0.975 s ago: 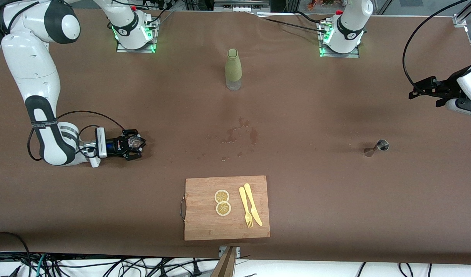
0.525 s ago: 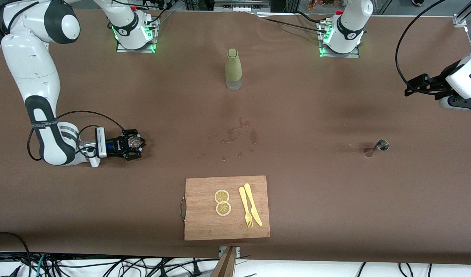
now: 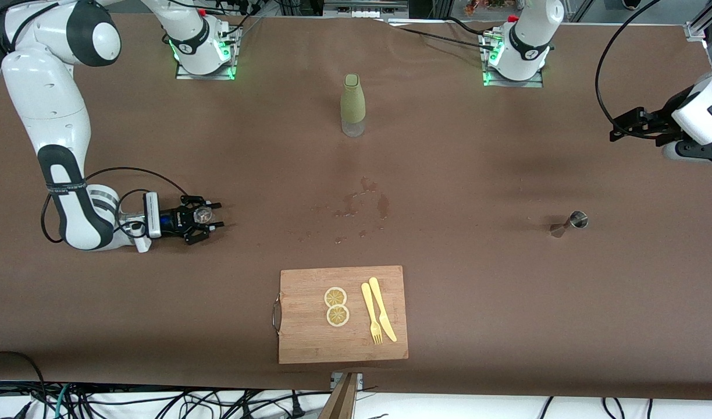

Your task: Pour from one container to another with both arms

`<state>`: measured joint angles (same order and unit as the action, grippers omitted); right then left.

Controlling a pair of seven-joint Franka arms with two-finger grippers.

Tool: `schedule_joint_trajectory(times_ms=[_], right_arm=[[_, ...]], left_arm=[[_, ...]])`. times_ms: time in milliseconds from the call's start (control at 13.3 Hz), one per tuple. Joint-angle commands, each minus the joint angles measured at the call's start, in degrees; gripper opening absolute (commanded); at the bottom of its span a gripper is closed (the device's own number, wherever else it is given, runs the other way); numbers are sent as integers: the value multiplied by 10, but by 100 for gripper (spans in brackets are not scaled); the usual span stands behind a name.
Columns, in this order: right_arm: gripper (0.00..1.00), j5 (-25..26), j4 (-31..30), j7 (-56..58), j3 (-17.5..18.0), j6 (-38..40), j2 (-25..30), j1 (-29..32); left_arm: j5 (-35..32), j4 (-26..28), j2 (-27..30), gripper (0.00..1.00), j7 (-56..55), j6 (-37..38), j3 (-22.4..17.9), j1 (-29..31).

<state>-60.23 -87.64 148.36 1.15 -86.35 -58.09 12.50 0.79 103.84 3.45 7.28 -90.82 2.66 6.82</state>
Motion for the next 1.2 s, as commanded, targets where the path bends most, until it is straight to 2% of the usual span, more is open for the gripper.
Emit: schedule_joint_trajectory(times_ms=[0, 300, 450, 750, 1125], right_arm=[[100, 9, 4, 7, -1, 12, -3, 9], [100, 34, 7, -2, -14, 12, 5, 22], [100, 48, 9, -12, -38, 15, 24, 23], [100, 103, 22, -120, -67, 53, 88, 24], [100, 171, 22, -258, -77, 69, 176, 13]], left_arm=[[-14, -23, 4, 100, -30, 25, 5, -8], [-4, -36, 4, 100, -42, 27, 3, -10], [14, -41, 1, 100, -46, 24, 0, -11], [18, -45, -1, 100, -47, 18, 1, -10], [17, -48, -1, 100, -48, 15, 2, -10]])
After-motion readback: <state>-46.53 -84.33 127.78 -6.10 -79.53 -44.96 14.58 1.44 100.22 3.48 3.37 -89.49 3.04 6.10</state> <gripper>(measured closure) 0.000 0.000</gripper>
